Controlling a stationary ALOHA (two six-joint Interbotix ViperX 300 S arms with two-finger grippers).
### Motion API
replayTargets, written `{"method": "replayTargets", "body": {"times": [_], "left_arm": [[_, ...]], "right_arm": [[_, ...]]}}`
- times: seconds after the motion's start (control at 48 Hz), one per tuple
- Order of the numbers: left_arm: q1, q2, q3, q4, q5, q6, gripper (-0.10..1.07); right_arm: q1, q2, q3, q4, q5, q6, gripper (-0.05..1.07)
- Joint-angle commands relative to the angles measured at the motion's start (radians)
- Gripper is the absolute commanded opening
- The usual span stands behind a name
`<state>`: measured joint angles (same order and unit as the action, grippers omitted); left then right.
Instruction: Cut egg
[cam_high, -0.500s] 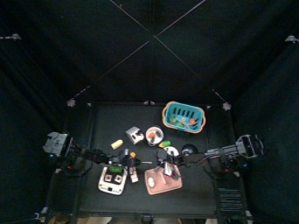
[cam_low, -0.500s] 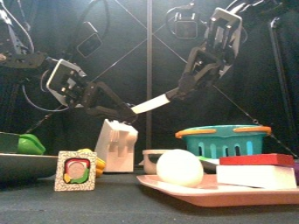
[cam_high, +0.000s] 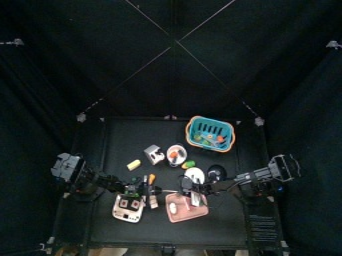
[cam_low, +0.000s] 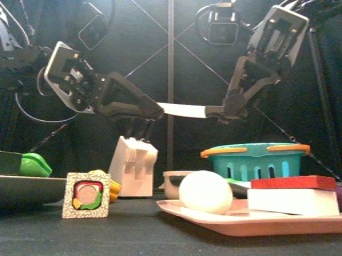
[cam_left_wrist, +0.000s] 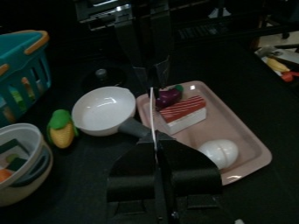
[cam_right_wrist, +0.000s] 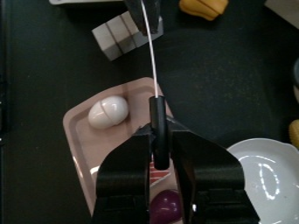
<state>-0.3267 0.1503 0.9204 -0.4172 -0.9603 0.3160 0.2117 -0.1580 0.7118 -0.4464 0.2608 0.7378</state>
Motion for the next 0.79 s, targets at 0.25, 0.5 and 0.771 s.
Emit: {"method": "replayTargets", "body": {"times": [0.25,0.5,0.771], "left_arm": [[-0.112,0.061,-0.072,-0.080,-0.021,-0.048,0.30],[-0.181,0.114,-0.101,-0.156,-0.017,-0.048,0.30],[-0.216,0.156,-0.127,-0.202,-0.014,-0.048,0.30]], "right_arm": [[0.054,0.044,-0.025,0.003,-0.017,0.005,0.46],[0.087,0.083,-0.037,0.017,-0.014,0.006,0.46],[0.089,0.121,-0.032,0.032,-0.008,0.005,0.46]]}}
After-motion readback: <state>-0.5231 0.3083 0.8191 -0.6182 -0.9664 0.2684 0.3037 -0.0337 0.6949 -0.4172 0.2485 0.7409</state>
